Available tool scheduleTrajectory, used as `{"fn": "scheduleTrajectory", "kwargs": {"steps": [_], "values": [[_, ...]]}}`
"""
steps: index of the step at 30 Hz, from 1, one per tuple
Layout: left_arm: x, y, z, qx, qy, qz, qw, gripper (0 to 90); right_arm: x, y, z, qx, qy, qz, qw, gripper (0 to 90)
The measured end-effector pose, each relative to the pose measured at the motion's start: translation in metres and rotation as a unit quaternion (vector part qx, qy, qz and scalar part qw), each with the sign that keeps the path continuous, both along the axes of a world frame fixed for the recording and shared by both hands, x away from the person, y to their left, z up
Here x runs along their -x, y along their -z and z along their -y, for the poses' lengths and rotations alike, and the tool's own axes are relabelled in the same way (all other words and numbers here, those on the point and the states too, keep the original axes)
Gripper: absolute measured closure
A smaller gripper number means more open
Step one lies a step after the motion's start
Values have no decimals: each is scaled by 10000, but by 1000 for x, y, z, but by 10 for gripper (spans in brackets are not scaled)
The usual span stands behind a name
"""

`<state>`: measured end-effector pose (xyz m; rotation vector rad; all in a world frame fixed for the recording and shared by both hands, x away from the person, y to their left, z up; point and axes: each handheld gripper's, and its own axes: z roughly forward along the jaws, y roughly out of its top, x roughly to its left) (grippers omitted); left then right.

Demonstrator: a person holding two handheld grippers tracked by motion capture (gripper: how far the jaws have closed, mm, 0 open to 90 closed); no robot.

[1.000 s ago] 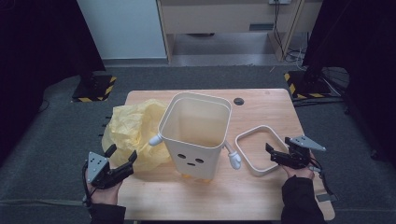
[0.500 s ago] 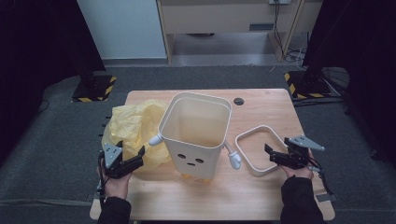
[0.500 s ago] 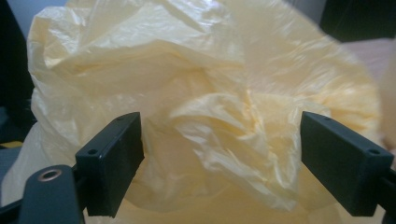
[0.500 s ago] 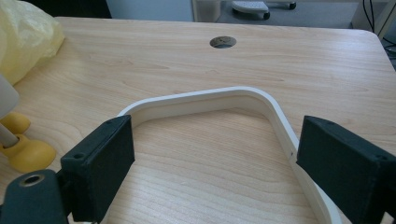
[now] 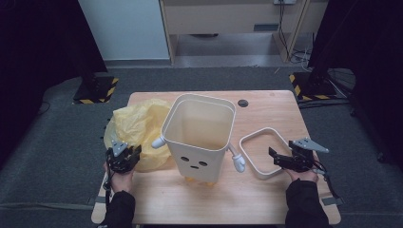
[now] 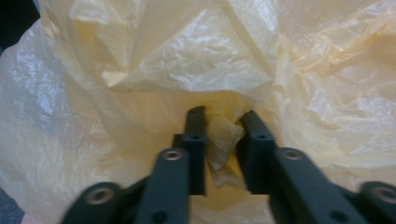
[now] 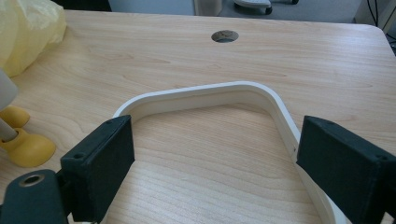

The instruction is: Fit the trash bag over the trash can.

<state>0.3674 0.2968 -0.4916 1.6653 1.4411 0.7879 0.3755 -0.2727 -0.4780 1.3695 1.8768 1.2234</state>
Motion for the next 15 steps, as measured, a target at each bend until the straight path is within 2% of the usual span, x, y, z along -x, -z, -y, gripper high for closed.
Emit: {"fn": "scheduleTrajectory", "kwargs": {"steps": [3,4,8,10,12,15], "values": [[5,-9,-1,89,54,162,9998,842,0,0,0,-38,-4,8,10000,115],[5,-9,-1,89,54,162,9998,846,0,0,0,-38,-4,8,10000,115],[13,-22,-4,261,130,392,9988,852,1,0,0,-47,-3,21,10000,117],[19,-30,-8,346,125,574,9977,855,1,0,0,-47,-8,22,10000,117],[26,-39,-11,323,112,795,9963,859,0,0,0,-45,-20,35,10000,118],[35,-54,-16,465,107,1121,9926,861,0,0,0,-48,-32,44,10000,120]]}}
